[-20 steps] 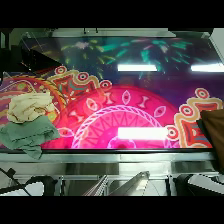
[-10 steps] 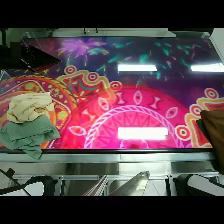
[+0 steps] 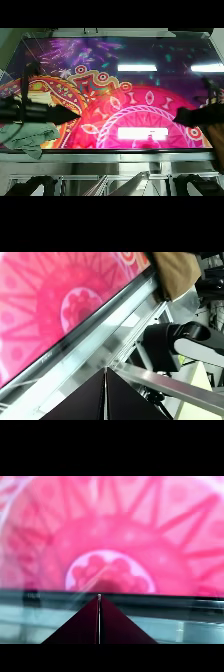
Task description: Fold the shirts.
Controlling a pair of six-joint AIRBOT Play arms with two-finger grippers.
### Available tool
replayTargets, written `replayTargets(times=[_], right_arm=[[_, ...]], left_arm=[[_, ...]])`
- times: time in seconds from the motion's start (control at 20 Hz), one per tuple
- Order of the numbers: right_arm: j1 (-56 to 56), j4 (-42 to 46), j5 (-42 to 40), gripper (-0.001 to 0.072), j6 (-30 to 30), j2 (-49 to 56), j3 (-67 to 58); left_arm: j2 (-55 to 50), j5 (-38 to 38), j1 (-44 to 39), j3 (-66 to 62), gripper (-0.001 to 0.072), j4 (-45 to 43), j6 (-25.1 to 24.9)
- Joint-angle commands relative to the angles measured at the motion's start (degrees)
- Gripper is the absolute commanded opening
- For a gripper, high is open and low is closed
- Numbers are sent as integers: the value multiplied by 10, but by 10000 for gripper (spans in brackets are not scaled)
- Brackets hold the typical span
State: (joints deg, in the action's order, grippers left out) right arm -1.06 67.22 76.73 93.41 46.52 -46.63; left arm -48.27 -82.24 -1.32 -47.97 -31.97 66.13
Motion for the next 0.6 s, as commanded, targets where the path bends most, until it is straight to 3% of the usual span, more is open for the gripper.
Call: replayTargets(times=[0.0,0.55], right_arm=[[98,-20,-62,21,6,-51,103],[97,-30,-69,22,10,-46,102]], left_arm=[[98,74,-33,144,12,-15,25],[183,113,-33,165,9,-14,26]])
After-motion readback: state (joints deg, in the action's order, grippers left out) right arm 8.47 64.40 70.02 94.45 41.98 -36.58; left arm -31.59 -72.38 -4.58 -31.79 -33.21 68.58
